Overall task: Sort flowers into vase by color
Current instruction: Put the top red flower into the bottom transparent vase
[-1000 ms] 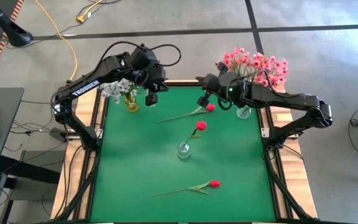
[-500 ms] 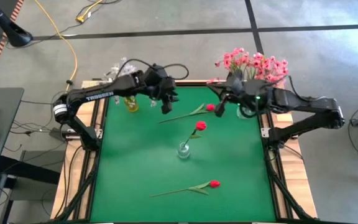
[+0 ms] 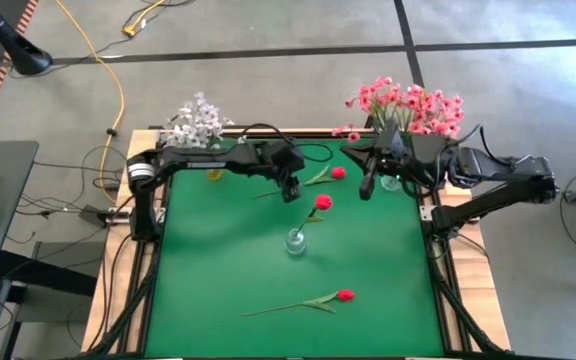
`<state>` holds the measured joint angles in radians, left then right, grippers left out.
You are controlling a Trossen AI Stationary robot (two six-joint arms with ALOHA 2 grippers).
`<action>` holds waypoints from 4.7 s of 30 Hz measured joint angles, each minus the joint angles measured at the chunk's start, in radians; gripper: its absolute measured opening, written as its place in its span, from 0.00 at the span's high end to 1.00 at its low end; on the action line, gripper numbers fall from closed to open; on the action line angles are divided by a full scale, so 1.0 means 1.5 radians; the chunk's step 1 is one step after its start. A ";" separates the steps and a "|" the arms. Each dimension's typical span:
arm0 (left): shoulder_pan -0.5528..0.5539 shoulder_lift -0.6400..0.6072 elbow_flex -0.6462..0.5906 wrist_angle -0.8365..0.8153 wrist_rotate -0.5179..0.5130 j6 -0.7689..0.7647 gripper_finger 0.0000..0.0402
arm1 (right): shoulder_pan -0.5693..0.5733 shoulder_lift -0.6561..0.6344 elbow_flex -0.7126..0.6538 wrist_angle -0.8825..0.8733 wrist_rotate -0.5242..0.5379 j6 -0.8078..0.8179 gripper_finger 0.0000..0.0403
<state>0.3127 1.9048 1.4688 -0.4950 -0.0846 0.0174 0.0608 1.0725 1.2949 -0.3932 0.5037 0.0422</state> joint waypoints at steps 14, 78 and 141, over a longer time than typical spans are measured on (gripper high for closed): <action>0.050 0.126 0.002 -0.017 0.084 0.063 0.59 | 0.061 0.000 0.000 -0.045 -0.001 0.074 0.93; 0.066 -0.480 -0.166 0.495 0.265 -0.166 1.00 | 0.084 0.000 -0.001 -0.026 -0.004 0.019 0.93; -0.226 -0.090 -0.537 1.278 0.068 -0.084 1.00 | 0.060 0.000 -0.001 -0.085 -0.109 -0.016 0.93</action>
<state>-0.0269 1.7699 0.6640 1.4220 0.0181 -0.1091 0.1501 1.0729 1.2942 -0.5201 0.3401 0.0177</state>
